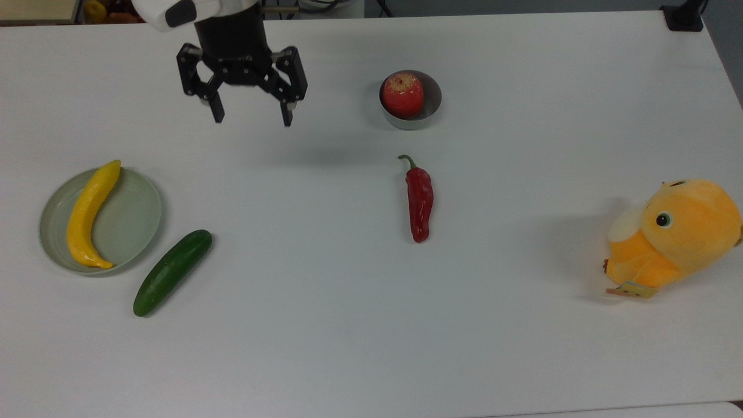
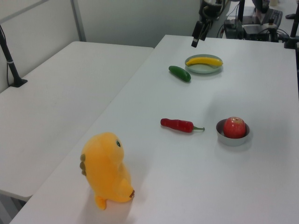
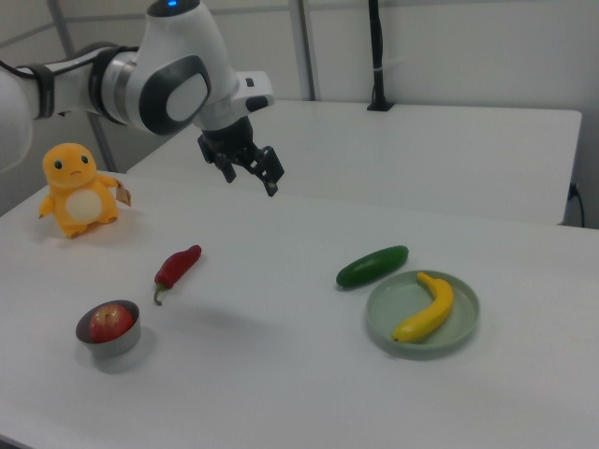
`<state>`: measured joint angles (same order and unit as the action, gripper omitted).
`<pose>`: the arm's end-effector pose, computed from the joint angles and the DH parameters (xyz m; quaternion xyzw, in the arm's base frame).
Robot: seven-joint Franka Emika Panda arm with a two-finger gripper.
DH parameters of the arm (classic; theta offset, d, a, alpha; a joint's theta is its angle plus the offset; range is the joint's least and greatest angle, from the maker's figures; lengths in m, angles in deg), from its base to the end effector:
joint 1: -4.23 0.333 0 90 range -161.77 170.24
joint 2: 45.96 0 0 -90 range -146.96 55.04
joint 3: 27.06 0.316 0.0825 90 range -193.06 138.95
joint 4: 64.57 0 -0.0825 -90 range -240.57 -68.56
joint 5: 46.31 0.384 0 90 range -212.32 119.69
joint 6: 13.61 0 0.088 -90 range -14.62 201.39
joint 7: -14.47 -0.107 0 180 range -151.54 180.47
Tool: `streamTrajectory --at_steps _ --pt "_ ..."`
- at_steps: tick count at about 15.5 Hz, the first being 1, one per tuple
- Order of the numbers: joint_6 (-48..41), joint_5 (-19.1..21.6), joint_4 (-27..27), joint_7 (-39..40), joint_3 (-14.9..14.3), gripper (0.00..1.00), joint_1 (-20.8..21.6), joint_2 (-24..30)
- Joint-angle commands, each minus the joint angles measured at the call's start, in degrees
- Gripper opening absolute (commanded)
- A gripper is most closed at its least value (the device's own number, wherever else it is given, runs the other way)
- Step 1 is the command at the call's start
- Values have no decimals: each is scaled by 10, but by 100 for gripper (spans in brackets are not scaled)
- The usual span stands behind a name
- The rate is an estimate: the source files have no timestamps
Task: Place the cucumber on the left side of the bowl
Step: 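Move the open gripper toward the green cucumber beside the plate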
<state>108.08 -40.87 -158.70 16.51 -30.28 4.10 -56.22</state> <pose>0.6450 -0.0309 0.5381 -0.9874 0.0287 -0.1521 0.0317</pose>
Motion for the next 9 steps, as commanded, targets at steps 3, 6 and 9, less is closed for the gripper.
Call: streamTrajectory --at_steps 3,6,9 --pt "93 -5 0 9 -6 100 -9 -38" --pt "132 -12 11 7 -6 100 -21 -69" --pt "175 -13 11 6 -13 100 -27 -92"
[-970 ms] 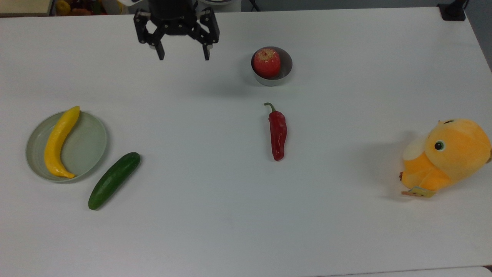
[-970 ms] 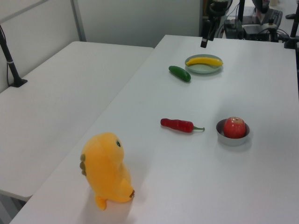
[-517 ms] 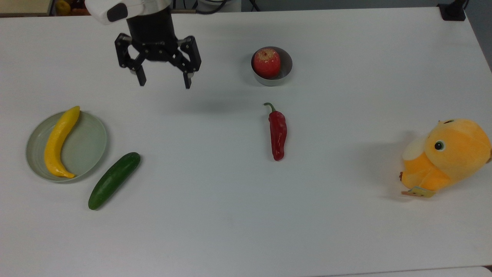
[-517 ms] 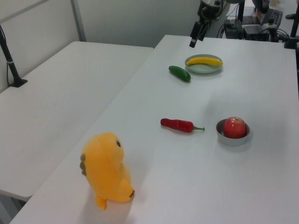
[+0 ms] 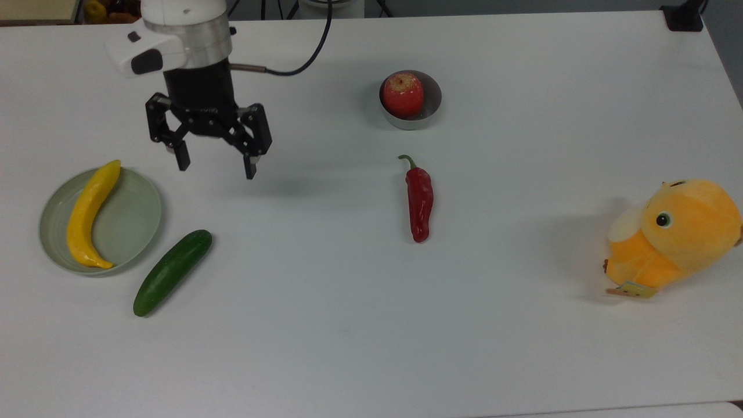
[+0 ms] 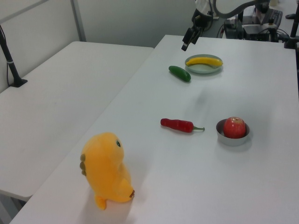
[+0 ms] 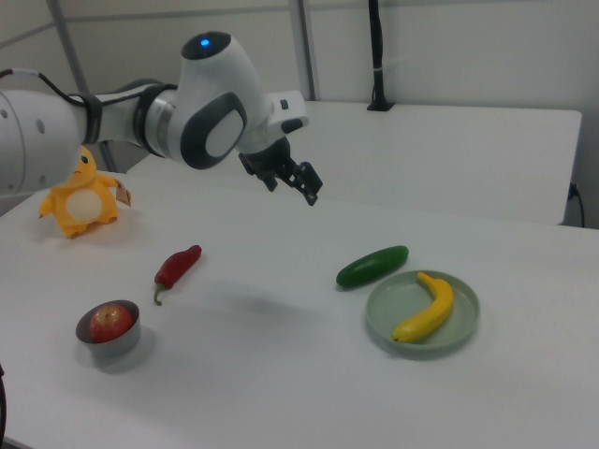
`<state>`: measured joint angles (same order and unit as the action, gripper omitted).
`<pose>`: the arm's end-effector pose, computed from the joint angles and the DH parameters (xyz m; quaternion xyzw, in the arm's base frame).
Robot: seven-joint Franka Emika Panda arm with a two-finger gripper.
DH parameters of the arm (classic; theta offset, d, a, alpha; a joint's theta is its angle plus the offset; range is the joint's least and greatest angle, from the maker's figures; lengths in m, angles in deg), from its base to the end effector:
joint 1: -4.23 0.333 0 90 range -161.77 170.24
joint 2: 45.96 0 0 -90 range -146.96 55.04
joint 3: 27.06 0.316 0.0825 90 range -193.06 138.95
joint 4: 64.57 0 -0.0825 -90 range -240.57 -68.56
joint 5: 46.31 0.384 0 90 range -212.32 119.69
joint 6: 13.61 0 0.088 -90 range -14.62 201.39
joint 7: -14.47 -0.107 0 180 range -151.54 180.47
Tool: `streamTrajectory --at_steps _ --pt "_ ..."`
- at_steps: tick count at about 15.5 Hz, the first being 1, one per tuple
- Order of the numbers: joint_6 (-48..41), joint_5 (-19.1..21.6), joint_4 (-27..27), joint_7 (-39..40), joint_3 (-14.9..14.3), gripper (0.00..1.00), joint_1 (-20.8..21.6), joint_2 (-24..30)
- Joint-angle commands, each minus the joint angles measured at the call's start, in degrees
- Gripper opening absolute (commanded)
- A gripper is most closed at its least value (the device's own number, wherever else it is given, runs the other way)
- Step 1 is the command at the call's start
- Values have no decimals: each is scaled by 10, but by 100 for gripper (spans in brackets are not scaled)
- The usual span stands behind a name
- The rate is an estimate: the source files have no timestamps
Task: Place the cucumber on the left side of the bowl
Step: 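Move the open gripper toward the green cucumber beside the plate, then lower the gripper over the cucumber and close on its middle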
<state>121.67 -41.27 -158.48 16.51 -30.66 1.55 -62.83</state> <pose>0.6798 -0.0689 0.4919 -0.9751 0.0568 -0.2139 0.0128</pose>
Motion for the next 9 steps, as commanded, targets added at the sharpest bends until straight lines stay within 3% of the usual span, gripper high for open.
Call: streamTrajectory --at_steps 1,9 --pt "54 -10 9 6 -14 100 -1 -35" --pt "171 -24 10 6 -39 100 -4 -112"
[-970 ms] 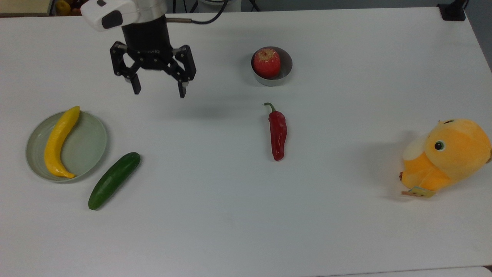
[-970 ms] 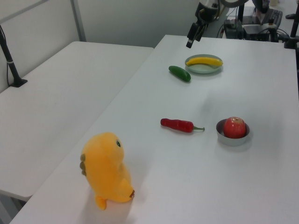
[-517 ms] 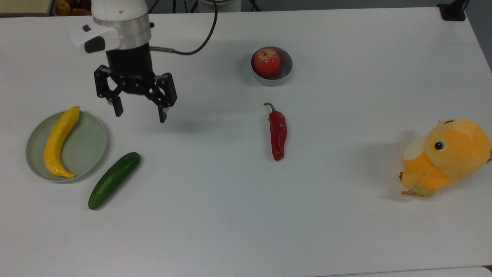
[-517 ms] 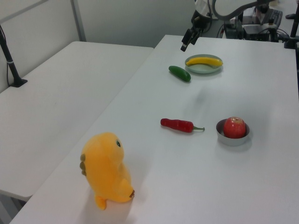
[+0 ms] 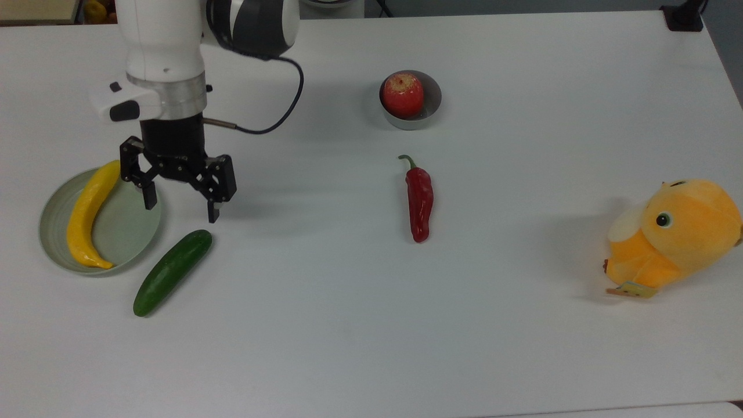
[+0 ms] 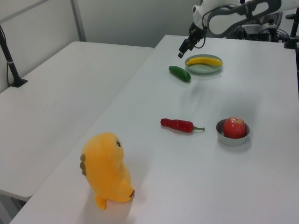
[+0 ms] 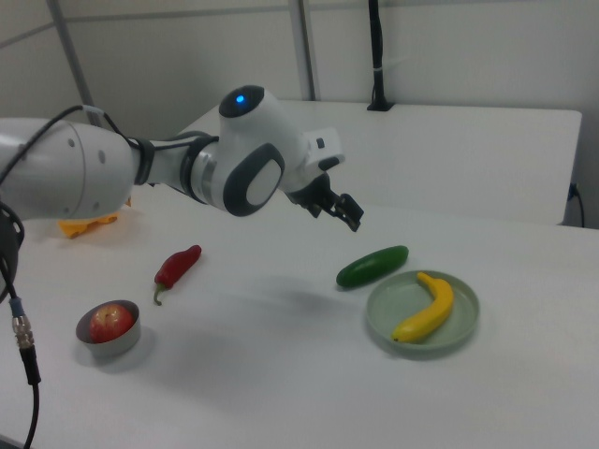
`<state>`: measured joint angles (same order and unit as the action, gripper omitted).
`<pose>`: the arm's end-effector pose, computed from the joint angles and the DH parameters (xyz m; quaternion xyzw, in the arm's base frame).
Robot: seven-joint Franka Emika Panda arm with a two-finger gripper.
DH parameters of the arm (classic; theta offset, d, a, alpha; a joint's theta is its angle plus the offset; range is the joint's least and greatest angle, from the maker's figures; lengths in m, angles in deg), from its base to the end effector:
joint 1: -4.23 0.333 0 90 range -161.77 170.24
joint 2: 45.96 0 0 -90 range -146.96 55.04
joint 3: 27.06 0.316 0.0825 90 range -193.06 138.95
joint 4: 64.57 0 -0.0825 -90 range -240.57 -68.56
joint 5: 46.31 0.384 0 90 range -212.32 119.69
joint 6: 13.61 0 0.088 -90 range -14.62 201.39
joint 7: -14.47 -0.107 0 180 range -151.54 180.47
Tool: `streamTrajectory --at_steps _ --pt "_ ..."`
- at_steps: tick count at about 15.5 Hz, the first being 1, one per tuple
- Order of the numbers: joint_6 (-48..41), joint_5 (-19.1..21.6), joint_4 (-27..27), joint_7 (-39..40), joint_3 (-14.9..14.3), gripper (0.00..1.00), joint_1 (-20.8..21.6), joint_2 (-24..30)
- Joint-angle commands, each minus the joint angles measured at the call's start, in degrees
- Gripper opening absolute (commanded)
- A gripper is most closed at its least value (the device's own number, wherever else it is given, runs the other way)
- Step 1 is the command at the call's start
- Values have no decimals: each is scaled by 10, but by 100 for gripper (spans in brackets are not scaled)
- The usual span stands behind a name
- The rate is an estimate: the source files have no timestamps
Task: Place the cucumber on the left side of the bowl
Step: 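Lower the gripper over the cucumber and close on its middle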
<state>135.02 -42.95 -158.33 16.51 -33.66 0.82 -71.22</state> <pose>0.7054 -0.1133 0.4216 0.9634 -0.0758 0.2555 0.0281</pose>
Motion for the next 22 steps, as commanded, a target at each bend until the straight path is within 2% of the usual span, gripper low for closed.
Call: streamTrajectory --at_steps 1,5,8,14,16,17,18,20,22 --pt "55 -10 9 5 -9 100 -1 -38" --pt "104 -20 13 5 -9 100 -14 -80" --pt "114 -21 45 5 -9 100 -19 -121" --pt "138 -20 49 4 -9 100 -24 -145" --pt "138 -21 49 4 -9 93 -24 -147" --pt "138 -21 48 4 -9 85 -24 -148" --pt "138 -21 47 4 -9 81 -24 -148" --pt "138 -20 44 4 -8 61 -24 -148" --pt "138 -19 44 3 -7 34 -23 -148"
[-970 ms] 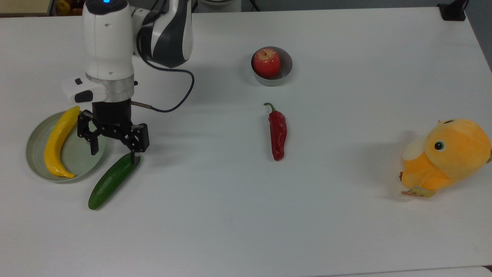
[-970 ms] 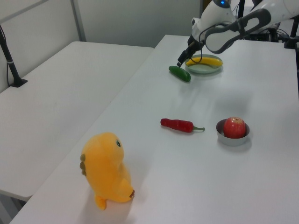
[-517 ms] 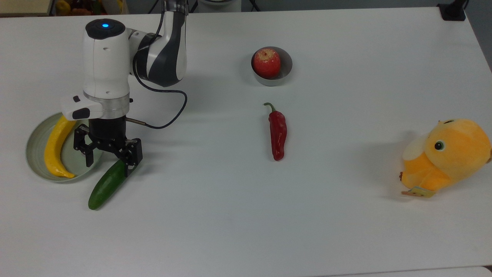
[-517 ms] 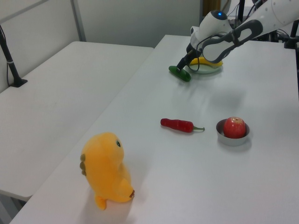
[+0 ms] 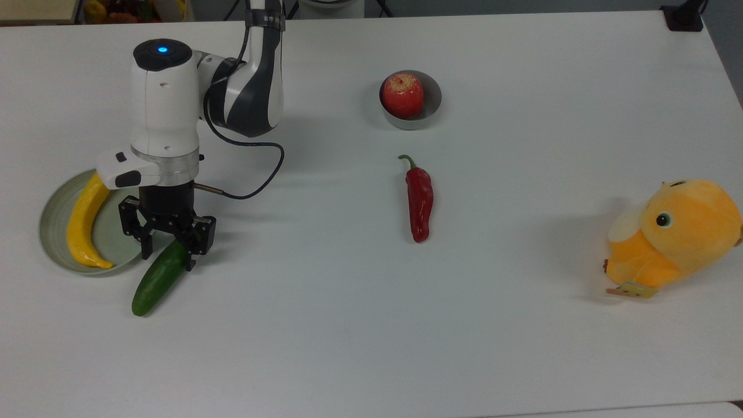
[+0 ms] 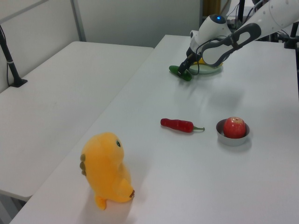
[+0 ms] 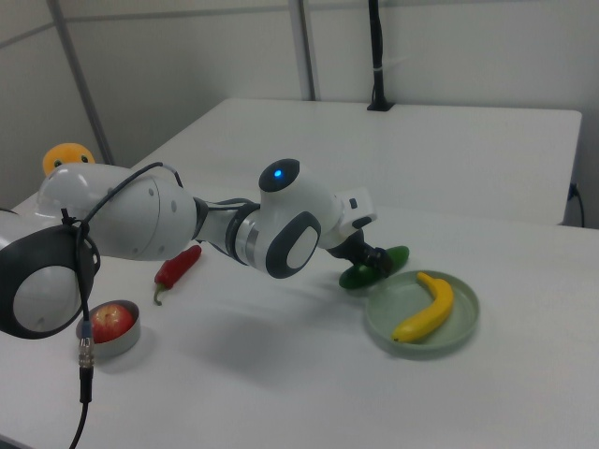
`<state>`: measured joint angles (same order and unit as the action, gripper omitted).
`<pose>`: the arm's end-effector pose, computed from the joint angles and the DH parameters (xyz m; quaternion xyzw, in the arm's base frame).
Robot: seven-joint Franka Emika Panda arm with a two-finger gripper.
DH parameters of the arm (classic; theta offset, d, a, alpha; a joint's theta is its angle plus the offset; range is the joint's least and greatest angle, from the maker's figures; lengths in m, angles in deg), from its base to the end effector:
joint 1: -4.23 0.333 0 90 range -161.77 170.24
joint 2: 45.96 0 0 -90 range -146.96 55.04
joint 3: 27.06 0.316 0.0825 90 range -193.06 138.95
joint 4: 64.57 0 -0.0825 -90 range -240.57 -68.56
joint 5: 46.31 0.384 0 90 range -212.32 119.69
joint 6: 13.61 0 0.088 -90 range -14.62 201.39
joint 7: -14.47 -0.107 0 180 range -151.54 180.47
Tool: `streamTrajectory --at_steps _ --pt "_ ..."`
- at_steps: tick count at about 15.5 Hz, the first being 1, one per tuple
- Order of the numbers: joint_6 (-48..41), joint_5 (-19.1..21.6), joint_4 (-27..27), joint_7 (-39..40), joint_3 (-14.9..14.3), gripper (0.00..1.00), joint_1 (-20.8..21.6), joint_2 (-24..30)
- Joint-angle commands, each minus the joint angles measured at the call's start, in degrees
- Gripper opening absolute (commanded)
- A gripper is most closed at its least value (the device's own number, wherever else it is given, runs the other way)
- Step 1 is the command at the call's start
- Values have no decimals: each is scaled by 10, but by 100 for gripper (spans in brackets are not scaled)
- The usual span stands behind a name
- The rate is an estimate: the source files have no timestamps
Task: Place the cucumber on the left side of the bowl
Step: 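Lift the cucumber and carry it to beside the metal bowl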
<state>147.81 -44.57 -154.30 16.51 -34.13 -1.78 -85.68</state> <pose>0.7301 -0.1520 0.3019 0.9569 -0.0804 0.2721 0.0616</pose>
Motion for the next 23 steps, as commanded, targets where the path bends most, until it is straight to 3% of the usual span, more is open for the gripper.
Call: streamTrajectory --at_steps 1,3,6,11,17,23 --pt "10 -2 3 3 -2 22 3 -4" --pt "10 3 3 2 -2 9 4 0" --pt "6 5 -7 -4 -2 8 8 25" --pt "-17 5 -64 -48 1 8 32 120" --pt "-233 4 -67 -53 11 8 83 233" --pt "-450 4 -66 -53 83 8 114 309"
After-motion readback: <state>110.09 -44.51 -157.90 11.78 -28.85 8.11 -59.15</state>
